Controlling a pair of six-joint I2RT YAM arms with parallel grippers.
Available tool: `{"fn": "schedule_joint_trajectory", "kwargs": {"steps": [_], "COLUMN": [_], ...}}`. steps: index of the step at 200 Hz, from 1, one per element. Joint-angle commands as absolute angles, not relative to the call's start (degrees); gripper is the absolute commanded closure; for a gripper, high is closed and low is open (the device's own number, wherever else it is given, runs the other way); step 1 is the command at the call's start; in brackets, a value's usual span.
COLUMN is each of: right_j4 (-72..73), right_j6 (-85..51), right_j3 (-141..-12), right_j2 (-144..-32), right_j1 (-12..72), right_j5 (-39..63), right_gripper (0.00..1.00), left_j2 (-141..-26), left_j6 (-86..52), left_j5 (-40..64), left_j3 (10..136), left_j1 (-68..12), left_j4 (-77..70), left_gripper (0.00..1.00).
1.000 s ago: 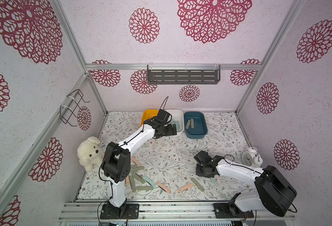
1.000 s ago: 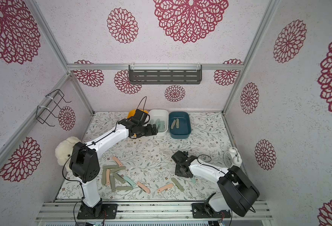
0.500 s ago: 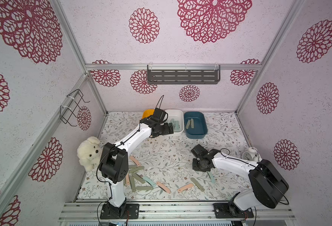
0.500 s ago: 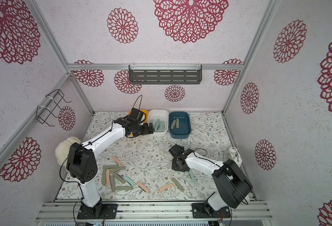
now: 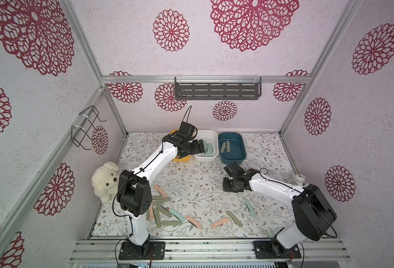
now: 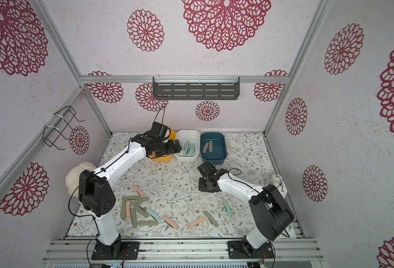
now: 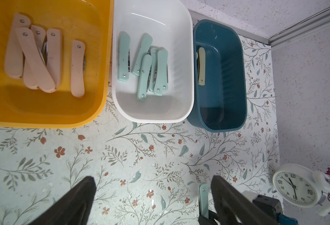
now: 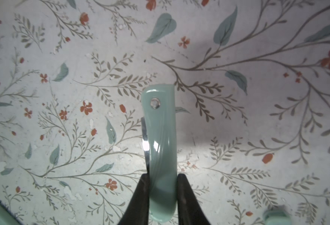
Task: Place the fruit knives into the storage box by color
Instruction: Pick up the fruit knife from the center of the board, then place the fruit knife in the storage box.
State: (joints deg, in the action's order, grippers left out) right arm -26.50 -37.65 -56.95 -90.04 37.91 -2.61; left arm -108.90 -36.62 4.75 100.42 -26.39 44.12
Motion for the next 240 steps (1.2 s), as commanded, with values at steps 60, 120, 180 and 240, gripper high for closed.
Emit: {"fn": "schedule_joint_trajectory", "kwargs": {"steps": [60,120,180,240], "right_j4": [-25.1,-23.5,-25.9,-29.9], "right_j6": [-32.9,-27.0,-23.6,-21.0], "right_j3": [-69.2,-87.3,-106.2,-119.2], "right_j2": [-94.5,-108.5,-123.7,-132.8], "right_j1": [37.4,33.6,31.3,30.1], "right_j5": [-1.3,-1.5,-1.2,-1.8], "right_gripper": [0.78,0.78,0.78,0.72], "left_j2": [-109.3,-107.9,-107.6,-107.9], "left_j6": [-35.9,-35.9,-35.9,-36.0], "left_j5": [3.6,3.1,2.9,3.1], "left_j3": [101.4,99.9,99.2,98.9], "left_j1": [-24.6,-24.2,-23.6,-23.3], "left_j4": [46.0,46.1,46.7,46.4], "left_gripper": [0.03,0.03,0.03,0.03]}}
